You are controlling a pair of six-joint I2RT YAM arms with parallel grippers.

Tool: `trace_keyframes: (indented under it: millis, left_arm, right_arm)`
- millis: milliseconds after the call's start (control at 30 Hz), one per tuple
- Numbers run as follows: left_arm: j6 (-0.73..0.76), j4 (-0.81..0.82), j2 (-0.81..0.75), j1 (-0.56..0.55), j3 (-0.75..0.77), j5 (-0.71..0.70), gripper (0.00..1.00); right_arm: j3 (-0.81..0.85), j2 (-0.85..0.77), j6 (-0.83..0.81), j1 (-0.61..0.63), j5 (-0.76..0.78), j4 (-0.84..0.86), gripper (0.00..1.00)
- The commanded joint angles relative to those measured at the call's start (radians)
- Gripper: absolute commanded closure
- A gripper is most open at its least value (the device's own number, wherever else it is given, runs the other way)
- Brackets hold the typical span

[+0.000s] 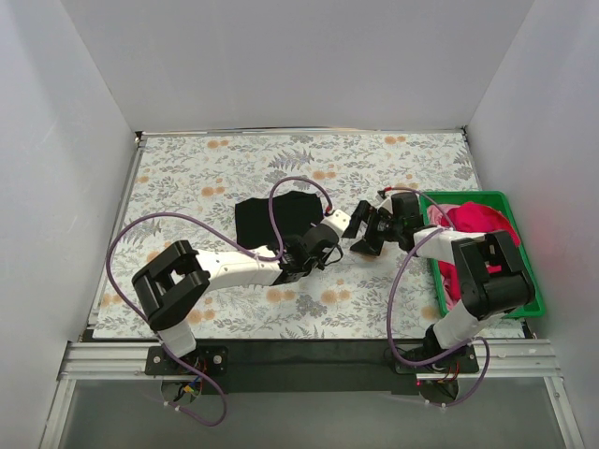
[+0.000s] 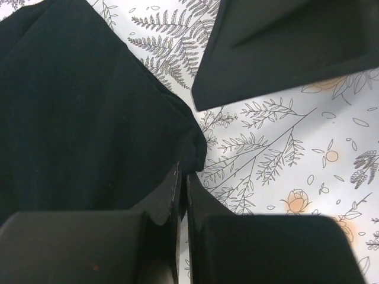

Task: Fold and stack the t-shirts
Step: Neatly place the folded tshirt to the corner

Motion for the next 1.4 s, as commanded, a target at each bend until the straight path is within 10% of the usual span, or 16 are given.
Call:
trace_keyframes:
  millis: [0,567,867,1000,1100,1367]
  left_arm:
    - [-0.048,0.026,-0.06,0.007,-0.015,0.015,1.0]
    - [-0.111,0.06,-0.086,0.013,-0.026,0.015,1.0]
    - [-0.17,0.043,-0.091,0.017,-0.029,0.009,0.92]
    - [-0.225,0.008,-0.109,0.045,-0.024,0.015,0.6]
    - [-0.275,-0.041,-0.141,0.097,-0.015,0.006,0.27]
    - [-0.432,-0.227,-0.298,0.351,-0.038,0.042,0.12]
  right_arm:
    - [-0.028,0.033,0.116,0.029,0.012,0.212,0.16]
    - [0.03,0.298,0.356,0.198,0.075,0.386,0.22]
    - [0.122,0.335,0.254,0.203,0.081,0.381,0.71]
    - [0.212,0.352,0.1,0.192,0.078,0.28,0.99]
    - [0.312,0.368,-0.069,0.177,0.113,0.118,0.99]
    - [0.657,0.452,-0.494,0.083,0.323,-0.376,0.99]
